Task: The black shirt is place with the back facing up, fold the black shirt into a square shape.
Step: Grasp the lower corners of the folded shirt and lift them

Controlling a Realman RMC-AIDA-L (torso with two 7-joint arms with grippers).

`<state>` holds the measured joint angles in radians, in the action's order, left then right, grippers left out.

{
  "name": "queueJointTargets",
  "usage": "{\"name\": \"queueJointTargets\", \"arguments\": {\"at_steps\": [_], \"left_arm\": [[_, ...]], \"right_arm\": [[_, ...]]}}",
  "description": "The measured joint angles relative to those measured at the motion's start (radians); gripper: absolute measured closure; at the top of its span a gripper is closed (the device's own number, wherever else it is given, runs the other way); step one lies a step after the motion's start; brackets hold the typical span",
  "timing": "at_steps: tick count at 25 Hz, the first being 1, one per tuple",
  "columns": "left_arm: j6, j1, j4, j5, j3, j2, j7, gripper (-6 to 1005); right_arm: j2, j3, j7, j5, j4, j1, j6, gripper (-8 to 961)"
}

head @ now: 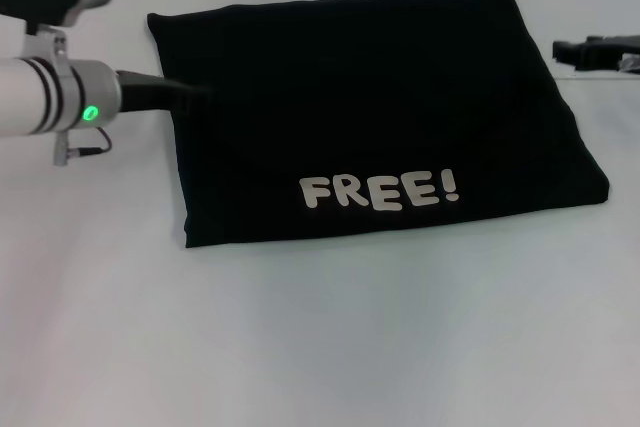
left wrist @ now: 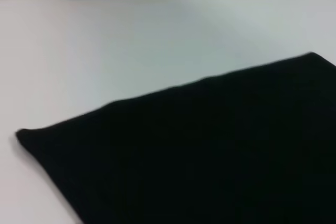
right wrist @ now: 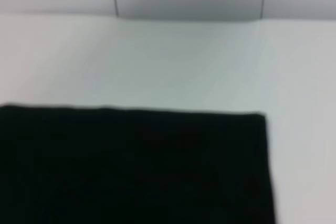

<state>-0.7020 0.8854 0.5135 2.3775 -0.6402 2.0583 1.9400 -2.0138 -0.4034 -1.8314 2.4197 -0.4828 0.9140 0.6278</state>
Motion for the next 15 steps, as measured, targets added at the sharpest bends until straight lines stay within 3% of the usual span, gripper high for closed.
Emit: {"name": "queueJointTargets", "arguments": {"at_steps": [4, 10, 15], "left_arm": [[-0.133, -0.05, 0.131, -0.009, -0.002, 0.001, 0.083, 628], [-0.488, -0.195, 0.347, -0.092, -0.002, 0.027, 0.113, 353], [-0.63, -0.296, 0.407, -0.102, -0.003, 0.039, 0.095, 168]], "right_arm": [[-0.001, 0.0, 0.01, -0.074, -0.062, -0.032, 0.078, 475], [0.007, 0.0, 0.006, -0.139, -0.137, -0.111, 0.294, 226], [0.006, 0.004, 0.002, -0.162, -0.167, -0.175, 0.448, 157]]}}
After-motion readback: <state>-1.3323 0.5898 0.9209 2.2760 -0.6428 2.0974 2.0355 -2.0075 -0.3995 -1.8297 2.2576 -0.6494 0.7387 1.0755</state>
